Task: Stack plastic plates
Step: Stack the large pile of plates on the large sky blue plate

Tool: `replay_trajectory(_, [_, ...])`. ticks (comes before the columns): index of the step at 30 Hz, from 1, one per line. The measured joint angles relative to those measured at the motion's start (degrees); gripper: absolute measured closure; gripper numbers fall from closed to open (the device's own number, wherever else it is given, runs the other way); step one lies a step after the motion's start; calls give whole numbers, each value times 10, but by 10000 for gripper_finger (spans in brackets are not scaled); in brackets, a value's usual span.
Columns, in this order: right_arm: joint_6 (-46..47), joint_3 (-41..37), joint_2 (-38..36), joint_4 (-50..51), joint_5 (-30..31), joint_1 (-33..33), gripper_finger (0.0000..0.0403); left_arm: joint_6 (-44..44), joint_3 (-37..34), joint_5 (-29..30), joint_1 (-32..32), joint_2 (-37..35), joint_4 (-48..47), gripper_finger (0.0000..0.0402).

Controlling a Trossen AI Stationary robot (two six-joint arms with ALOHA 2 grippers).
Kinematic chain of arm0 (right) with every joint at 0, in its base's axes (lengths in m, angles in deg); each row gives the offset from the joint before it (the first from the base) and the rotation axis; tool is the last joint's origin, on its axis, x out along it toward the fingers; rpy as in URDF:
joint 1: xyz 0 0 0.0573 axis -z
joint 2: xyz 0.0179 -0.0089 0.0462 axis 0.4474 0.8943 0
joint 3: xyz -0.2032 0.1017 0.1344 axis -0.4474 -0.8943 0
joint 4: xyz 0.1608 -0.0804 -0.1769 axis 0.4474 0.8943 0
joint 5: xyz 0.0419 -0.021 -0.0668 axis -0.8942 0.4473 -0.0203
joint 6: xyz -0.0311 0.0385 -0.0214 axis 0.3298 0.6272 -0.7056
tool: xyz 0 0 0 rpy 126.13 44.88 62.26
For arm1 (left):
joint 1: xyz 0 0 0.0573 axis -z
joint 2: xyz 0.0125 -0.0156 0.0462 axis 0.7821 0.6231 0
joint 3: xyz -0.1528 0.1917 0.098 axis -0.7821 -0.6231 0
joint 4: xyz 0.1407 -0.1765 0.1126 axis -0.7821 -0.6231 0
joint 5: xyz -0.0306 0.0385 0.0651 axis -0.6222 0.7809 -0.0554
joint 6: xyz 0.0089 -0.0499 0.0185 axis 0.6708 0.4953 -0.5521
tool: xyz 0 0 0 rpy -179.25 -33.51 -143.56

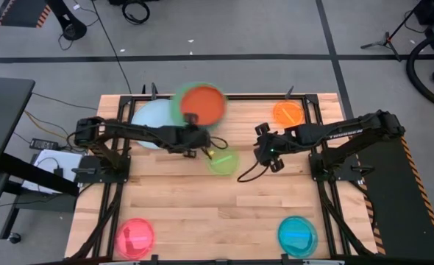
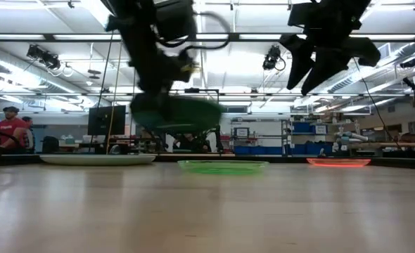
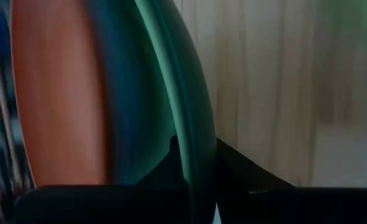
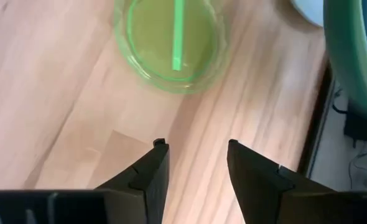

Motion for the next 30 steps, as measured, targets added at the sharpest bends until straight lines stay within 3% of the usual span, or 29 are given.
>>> replay_trajectory(5, [0,0,-13,-3,1,-3,235,140,0,-14,-24,-25,-162,352])
replay_trajectory(11, [3,0,-28,4,5,-3,235,300,-1,-11,-23,-27,-256,352])
replay_trajectory(22, [-2,0,-40,2,-1,-3,235,515,-130,-46,27,-25,-225,352])
replay_trajectory(30, [-13,0,-40,-34,-1,-3,235,506,-158,-22,35,-25,-163,352])
